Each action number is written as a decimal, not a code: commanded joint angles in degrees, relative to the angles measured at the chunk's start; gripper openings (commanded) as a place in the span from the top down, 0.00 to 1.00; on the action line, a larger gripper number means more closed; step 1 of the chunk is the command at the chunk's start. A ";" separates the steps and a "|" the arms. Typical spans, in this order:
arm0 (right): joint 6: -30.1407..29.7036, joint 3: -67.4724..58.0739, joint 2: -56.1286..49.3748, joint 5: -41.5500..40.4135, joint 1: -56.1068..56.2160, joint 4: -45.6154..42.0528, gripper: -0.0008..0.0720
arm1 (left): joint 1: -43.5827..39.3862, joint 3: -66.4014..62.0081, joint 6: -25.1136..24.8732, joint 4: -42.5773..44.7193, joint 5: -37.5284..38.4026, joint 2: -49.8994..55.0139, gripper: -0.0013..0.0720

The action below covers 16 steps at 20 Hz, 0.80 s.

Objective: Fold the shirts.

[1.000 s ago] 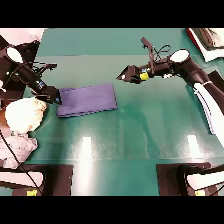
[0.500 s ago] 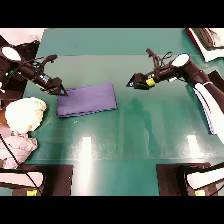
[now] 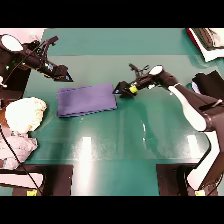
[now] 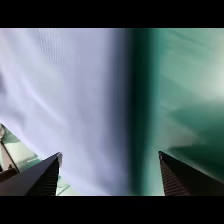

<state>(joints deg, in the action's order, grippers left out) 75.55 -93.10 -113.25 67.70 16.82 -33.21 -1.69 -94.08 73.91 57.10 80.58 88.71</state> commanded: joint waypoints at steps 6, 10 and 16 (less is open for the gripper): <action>-0.07 -9.49 -7.39 -6.25 9.84 0.76 0.36 | -2.56 -4.72 1.14 5.35 0.85 -0.04 0.94; -3.30 -9.51 -7.17 -5.53 9.35 0.68 0.97 | -2.56 -4.72 1.14 5.51 2.38 -0.04 0.94; -4.44 -9.51 2.93 -2.49 0.66 -5.18 0.97 | -2.58 -4.72 1.31 5.49 4.00 -0.04 0.94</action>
<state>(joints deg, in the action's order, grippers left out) 71.81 -102.48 -115.20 63.92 21.58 -34.96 -4.27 -98.74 75.11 62.50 83.79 88.71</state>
